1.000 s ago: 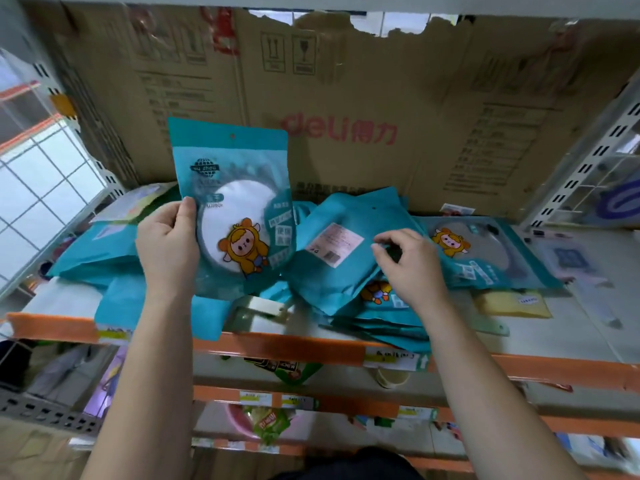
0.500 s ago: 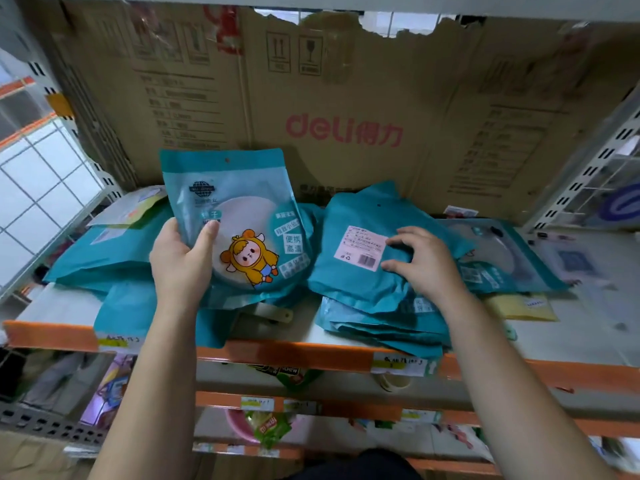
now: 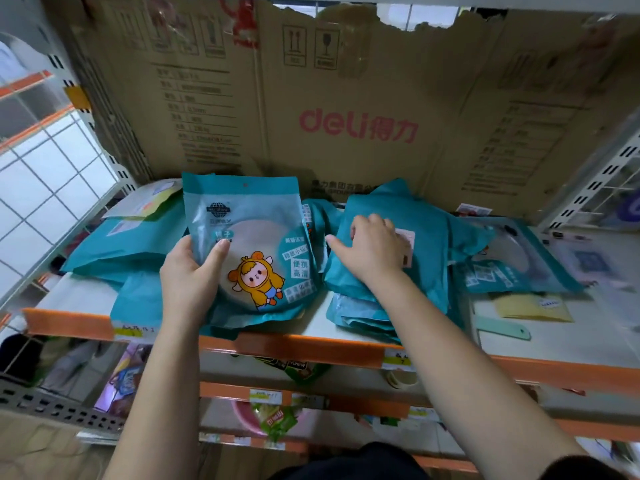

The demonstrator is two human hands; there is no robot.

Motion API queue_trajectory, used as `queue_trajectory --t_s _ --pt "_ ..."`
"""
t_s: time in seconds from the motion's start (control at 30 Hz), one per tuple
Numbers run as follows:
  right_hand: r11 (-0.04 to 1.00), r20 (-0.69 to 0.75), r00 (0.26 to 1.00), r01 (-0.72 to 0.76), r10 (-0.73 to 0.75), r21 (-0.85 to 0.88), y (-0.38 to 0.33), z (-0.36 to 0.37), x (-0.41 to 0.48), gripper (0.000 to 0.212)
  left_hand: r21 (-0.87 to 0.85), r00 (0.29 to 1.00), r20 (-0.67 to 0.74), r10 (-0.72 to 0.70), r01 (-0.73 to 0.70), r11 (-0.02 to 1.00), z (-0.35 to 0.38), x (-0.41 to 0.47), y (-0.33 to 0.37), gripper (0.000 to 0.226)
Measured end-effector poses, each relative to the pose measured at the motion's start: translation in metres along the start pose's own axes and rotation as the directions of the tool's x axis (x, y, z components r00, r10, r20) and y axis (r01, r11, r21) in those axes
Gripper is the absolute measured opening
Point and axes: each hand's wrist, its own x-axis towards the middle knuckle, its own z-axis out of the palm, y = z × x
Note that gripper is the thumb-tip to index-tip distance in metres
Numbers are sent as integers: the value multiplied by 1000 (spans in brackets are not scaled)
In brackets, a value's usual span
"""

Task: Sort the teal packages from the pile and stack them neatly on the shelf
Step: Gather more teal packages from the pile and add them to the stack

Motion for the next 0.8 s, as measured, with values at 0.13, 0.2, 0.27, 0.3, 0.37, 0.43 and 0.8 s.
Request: queue_trajectory --t_s 0.13,0.2,0.27,0.3,0.37,0.43,0.8 --pt "989 48 998 -31 38 -142 -7 10 4 67 -27 1000 6 -23 23 999 -1 -6 -3 20" --pt "988 31 999 -11 16 -153 -6 11 1 53 -47 999 2 -36 36 998 -1 -8 -5 17" --pt "988 5 1000 13 -12 -153 -6 11 -4 37 -61 999 6 -45 45 997 -3 -10 -5 15" --pt "989 -3 1000 19 -19 -143 -7 10 -7 31 -64 999 10 -49 50 997 -3 -10 -5 15" --pt "993 6 1000 29 -29 -118 -8 10 -10 23 -76 998 15 -55 56 995 -4 -11 -5 19" --pt "997 30 999 40 -38 -68 -7 7 -12 20 -90 998 21 -55 57 994 -4 -11 -5 21" --pt "392 -198 980 174 21 903 9 -79 -18 27 -136 994 100 -44 57 989 5 -16 0 34"
